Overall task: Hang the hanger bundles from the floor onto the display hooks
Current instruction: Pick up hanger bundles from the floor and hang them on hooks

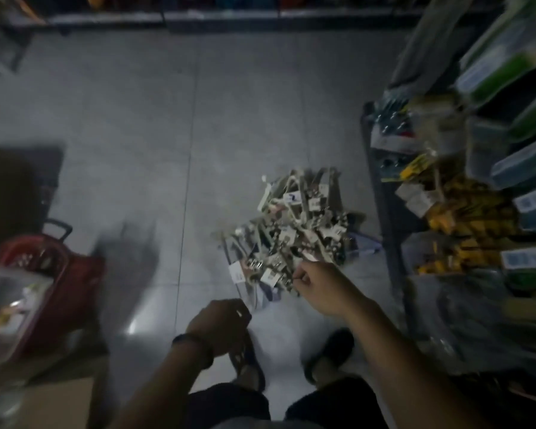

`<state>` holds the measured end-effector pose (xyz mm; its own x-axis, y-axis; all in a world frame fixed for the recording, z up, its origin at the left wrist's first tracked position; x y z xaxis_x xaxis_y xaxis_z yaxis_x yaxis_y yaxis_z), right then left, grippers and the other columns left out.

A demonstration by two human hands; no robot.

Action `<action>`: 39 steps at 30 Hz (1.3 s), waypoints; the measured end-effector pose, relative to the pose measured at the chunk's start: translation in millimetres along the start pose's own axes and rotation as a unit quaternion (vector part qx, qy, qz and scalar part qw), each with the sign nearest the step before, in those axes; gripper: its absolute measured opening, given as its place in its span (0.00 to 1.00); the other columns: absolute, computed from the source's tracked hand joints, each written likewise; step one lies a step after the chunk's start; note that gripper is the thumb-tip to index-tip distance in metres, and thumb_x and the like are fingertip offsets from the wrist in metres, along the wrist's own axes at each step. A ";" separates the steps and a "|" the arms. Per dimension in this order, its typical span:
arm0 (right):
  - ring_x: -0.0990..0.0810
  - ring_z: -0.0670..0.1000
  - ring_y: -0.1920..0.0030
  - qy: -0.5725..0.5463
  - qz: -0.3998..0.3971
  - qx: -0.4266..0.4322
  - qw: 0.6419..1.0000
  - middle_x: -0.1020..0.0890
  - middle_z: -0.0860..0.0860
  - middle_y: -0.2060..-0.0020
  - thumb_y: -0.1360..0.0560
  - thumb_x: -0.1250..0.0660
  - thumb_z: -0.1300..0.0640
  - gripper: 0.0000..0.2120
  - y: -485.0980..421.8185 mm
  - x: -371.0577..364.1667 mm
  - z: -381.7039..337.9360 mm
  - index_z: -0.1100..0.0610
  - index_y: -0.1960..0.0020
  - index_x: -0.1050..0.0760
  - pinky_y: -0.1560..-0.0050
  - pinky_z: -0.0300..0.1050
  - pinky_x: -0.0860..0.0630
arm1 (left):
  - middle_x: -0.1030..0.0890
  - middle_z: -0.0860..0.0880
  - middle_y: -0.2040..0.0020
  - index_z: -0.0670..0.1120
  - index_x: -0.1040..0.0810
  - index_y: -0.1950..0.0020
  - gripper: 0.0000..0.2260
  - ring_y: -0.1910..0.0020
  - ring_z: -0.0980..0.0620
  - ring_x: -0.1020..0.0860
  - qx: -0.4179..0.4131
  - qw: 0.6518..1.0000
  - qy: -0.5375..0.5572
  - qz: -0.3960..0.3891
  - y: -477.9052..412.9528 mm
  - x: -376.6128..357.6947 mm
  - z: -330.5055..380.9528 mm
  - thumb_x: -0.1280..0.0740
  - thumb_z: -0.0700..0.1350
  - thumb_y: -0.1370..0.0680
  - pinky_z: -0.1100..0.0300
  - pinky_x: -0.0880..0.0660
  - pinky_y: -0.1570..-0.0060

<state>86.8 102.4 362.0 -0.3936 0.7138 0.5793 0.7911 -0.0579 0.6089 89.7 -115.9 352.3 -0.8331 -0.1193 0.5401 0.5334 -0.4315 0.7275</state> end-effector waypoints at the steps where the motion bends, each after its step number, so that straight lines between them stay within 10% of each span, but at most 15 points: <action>1: 0.21 0.56 0.55 0.000 -0.022 -0.008 1.000 0.20 0.55 0.55 0.15 0.38 0.53 0.09 -15.9 -14.5 8.1 0.58 0.48 0.25 0.55 0.52 0.24 | 0.16 0.49 0.39 0.52 0.18 0.36 0.11 0.42 0.48 0.17 0.029 0.999 0.022 0.000 -24.6 13.1 -17.3 0.37 0.50 0.14 0.51 0.19 0.40; 8: 0.18 0.56 0.52 0.015 -0.117 -0.054 0.992 0.17 0.55 0.53 0.16 0.38 0.50 0.13 -147.3 -103.0 86.7 0.59 0.45 0.22 0.49 0.53 0.21 | 0.16 0.48 0.38 0.48 0.19 0.34 0.11 0.41 0.49 0.18 0.067 0.997 0.026 -0.014 -151.7 -8.9 -92.2 0.37 0.47 0.14 0.52 0.19 0.39; 19: 0.21 0.51 0.57 -0.035 -0.129 -0.145 0.980 0.25 0.43 0.62 0.20 0.31 0.52 0.09 -379.7 -245.2 263.9 0.48 0.56 0.29 0.66 0.41 0.31 | 0.18 0.42 0.33 0.47 0.22 0.31 0.15 0.38 0.40 0.18 0.187 0.962 0.198 -0.032 -423.1 -160.3 -202.2 0.32 0.50 0.16 0.47 0.20 0.37; 26: 0.23 0.51 0.52 -0.042 -0.005 -0.135 0.990 0.21 0.54 0.41 0.26 0.22 0.44 0.35 -473.2 -304.1 329.7 0.54 0.27 0.34 0.65 0.33 0.29 | 0.20 0.42 0.37 0.46 0.32 0.26 0.26 0.42 0.40 0.18 0.295 0.900 0.318 0.031 -533.6 -234.3 -289.7 0.28 0.55 0.19 0.45 0.17 0.44; 29: 0.23 0.60 0.40 -0.041 0.008 -0.140 0.989 0.26 0.60 0.34 0.27 0.21 0.44 0.42 -479.6 -333.5 336.2 0.58 0.22 0.37 0.44 0.52 0.21 | 0.19 0.42 0.36 0.46 0.29 0.31 0.20 0.45 0.44 0.17 0.267 0.909 0.319 0.021 -553.4 -248.9 -294.8 0.27 0.49 0.19 0.52 0.16 0.49; 39: 0.19 0.54 0.63 -0.270 0.144 -0.132 0.943 0.28 0.54 0.64 0.20 0.30 0.66 0.17 -456.3 -322.8 351.3 0.55 0.59 0.36 0.66 0.46 0.24 | 0.20 0.45 0.34 0.51 0.27 0.26 0.23 0.35 0.40 0.21 0.203 0.933 0.298 0.018 -567.5 -262.7 -286.5 0.30 0.38 0.19 0.42 0.21 0.34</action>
<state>17.4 143.6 -293.2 0.1719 0.8892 0.4240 0.6561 -0.4244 0.6240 -36.0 -95.9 -323.6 -0.6823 -0.6553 0.3241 0.4732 -0.0579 0.8791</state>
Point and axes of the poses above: each hand's wrist, its own y-axis away from the middle knuckle, its own x-axis out of the back of the hand, z = x × y, the point moved 10 cm from there along -y, towards the middle knuckle
